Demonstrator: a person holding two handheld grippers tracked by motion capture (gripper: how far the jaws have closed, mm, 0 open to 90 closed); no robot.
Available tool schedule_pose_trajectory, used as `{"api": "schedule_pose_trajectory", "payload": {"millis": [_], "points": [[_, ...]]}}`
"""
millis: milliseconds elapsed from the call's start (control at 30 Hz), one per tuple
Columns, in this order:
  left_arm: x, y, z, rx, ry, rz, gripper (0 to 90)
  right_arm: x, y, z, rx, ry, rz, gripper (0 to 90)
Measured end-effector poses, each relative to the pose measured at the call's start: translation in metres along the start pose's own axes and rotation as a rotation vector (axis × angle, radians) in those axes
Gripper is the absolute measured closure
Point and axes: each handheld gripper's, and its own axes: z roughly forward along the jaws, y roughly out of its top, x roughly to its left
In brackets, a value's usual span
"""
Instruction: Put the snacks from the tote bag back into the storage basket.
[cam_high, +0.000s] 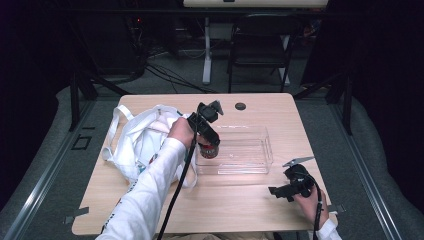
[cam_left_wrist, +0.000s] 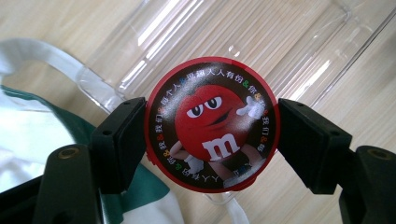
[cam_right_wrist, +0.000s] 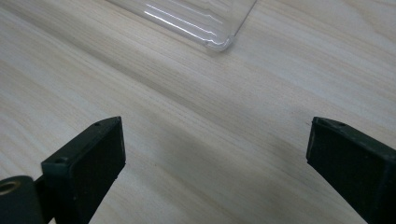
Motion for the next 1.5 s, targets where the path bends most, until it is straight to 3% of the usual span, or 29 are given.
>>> {"api": "schedule_pose_trajectory", "payload": {"millis": [833, 1367, 1500], "points": [[0.001, -0.015, 0.042, 0.076, -0.018, -0.023, 27.5, 0.001, 0.000, 0.000, -0.003, 0.012, 0.002, 4.3], [0.001, -0.020, 0.050, 0.076, -0.017, -0.072, 27.4, 0.002, 0.000, 0.001, -0.006, 0.017, 0.006, 4.3], [-0.002, -0.023, 0.050, 0.059, 0.002, -0.068, 27.2, 0.002, 0.000, 0.002, -0.002, 0.014, 0.003, 4.3]]}}
